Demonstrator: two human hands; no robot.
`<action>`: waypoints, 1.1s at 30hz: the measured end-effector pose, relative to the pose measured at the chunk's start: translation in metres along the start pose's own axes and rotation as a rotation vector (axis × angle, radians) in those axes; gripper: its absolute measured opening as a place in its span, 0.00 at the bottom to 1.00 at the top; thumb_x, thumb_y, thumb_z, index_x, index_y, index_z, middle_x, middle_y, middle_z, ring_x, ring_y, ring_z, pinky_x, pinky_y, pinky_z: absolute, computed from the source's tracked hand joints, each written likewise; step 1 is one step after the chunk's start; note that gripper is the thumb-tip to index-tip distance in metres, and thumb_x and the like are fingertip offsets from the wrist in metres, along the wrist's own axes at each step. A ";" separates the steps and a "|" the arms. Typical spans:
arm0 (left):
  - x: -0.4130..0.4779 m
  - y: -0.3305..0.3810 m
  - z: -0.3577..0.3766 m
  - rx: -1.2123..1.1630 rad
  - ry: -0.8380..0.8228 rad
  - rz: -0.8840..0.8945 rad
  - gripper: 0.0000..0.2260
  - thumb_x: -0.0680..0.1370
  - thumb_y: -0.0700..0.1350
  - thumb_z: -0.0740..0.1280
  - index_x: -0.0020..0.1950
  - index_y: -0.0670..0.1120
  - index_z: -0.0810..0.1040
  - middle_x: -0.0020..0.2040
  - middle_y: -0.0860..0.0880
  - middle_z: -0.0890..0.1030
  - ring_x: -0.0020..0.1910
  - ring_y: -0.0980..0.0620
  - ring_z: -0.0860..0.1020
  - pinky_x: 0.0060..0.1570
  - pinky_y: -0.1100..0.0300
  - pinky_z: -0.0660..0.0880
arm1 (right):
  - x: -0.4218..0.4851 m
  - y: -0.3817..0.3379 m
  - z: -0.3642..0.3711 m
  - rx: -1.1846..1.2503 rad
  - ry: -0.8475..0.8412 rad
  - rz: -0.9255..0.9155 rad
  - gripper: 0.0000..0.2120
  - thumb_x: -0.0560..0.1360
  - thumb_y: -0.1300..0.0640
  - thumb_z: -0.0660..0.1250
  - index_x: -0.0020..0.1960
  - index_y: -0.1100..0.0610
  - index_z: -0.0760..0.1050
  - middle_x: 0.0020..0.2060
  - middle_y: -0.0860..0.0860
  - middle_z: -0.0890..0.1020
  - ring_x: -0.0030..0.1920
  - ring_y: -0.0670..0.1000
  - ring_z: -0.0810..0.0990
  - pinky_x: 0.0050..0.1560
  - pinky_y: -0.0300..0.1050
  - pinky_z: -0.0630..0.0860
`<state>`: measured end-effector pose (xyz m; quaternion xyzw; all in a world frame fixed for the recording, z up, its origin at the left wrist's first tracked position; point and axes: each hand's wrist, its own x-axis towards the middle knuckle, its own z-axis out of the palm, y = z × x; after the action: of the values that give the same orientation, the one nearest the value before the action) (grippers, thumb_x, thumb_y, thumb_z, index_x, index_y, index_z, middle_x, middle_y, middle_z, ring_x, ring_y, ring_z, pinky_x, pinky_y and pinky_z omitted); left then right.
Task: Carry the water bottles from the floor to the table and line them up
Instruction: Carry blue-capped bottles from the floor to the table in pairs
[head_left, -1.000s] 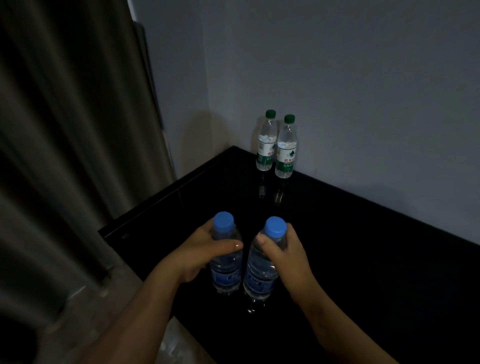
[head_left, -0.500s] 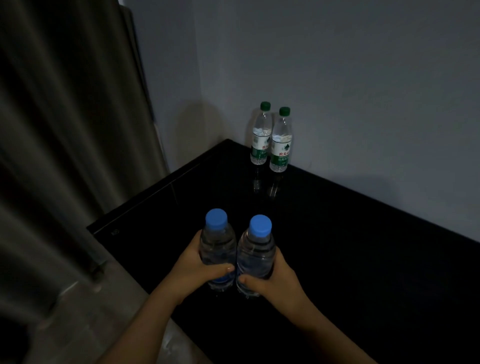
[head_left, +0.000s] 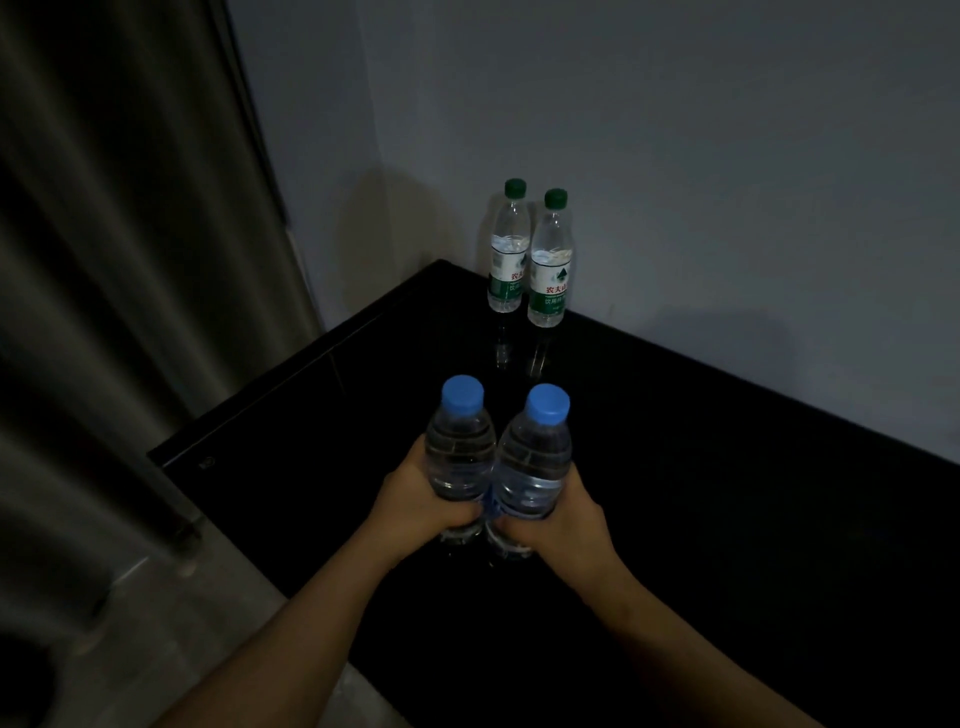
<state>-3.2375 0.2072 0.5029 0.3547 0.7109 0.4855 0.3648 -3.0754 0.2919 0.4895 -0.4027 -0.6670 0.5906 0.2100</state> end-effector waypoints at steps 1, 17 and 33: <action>0.006 0.004 0.005 0.007 0.000 -0.005 0.34 0.58 0.42 0.78 0.62 0.50 0.71 0.54 0.50 0.81 0.54 0.51 0.80 0.59 0.49 0.75 | 0.004 -0.002 -0.004 0.004 0.013 0.010 0.33 0.60 0.53 0.79 0.57 0.40 0.65 0.50 0.41 0.79 0.47 0.38 0.78 0.39 0.30 0.74; 0.161 0.054 0.100 0.038 0.019 -0.001 0.30 0.58 0.42 0.78 0.56 0.54 0.72 0.51 0.52 0.81 0.52 0.50 0.80 0.55 0.54 0.76 | 0.119 -0.007 -0.095 -0.027 0.329 0.072 0.28 0.60 0.52 0.76 0.58 0.54 0.72 0.47 0.49 0.83 0.44 0.46 0.81 0.36 0.36 0.73; 0.306 0.091 0.154 0.087 0.052 0.064 0.31 0.63 0.43 0.76 0.63 0.50 0.69 0.52 0.51 0.80 0.51 0.50 0.79 0.51 0.58 0.75 | 0.246 -0.007 -0.165 0.047 0.400 -0.017 0.28 0.64 0.57 0.76 0.57 0.44 0.65 0.42 0.37 0.76 0.42 0.36 0.75 0.36 0.29 0.69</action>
<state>-3.2386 0.5616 0.4951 0.3799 0.7289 0.4748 0.3146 -3.0972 0.5878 0.4833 -0.5014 -0.6014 0.5125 0.3525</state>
